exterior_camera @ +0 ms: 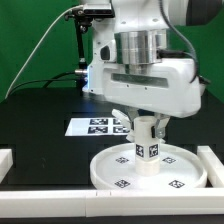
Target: Assemble round table
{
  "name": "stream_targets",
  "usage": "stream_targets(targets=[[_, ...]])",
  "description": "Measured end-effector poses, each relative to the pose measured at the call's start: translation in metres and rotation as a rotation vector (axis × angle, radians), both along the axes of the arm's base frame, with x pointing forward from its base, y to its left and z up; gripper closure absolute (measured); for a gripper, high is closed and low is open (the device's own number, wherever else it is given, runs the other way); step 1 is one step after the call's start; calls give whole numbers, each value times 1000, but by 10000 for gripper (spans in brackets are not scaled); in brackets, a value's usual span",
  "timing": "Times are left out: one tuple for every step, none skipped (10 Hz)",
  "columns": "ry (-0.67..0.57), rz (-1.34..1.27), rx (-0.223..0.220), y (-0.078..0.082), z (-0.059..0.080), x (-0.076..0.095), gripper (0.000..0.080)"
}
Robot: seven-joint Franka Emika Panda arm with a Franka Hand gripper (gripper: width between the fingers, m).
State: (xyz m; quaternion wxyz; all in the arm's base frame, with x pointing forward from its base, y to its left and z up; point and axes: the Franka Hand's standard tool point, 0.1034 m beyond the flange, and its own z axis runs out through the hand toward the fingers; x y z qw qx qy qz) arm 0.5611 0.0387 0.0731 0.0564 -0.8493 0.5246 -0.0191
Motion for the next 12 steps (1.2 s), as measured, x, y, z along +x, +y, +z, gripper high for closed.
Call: stream_targets(targets=[[9,-115,20,1,0,0,393],[12,-168,28,0,0,0,393],[11,-156,26,0,0,0,316],[8,-87,21,0,0,0,316],[12,7,23,-2,3,1,185],[5,150,16,-3,9,4,185],[-2,315,1,-1,13,5,158],[-3,413,-10,3,16,4,158],[-10,471,-16,2,16,4,151],[-14,523,-21,2,16,4,151],[-23,628,-34,1,15,5,151],[-29,845,-74,0,13,5,151]])
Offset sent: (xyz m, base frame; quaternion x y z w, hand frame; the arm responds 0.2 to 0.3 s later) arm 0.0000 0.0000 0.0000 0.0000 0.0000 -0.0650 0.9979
